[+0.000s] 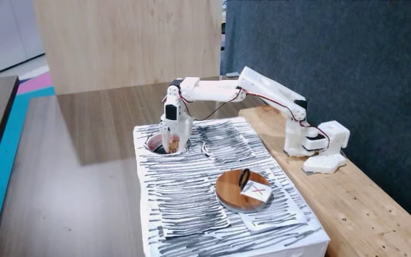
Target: Pick the brown debris from the hole.
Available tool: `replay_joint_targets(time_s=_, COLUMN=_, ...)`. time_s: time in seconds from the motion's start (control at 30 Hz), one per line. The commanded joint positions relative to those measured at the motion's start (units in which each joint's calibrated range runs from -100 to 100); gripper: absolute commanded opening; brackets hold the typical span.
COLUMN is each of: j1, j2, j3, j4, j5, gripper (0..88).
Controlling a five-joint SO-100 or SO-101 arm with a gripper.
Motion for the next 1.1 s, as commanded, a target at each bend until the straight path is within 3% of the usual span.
replay_joint_targets(time_s=0.0, j1=3.00, j2=5.83, j3=2.24, j4=1.16, j5=0.44, gripper=11.4)
replay_joint_targets(time_s=0.13, j1=3.00, j2=5.83, j3=1.97, j4=1.16, j5=0.44, gripper=0.1)
replay_joint_targets(time_s=0.77, j1=1.90, j2=4.07, j3=1.16, j4=1.16, j5=0.44, gripper=1.1)
replay_joint_targets(time_s=1.07, j1=0.44, j2=-11.01, j3=1.52, j4=1.33, j5=0.49, gripper=1.1)
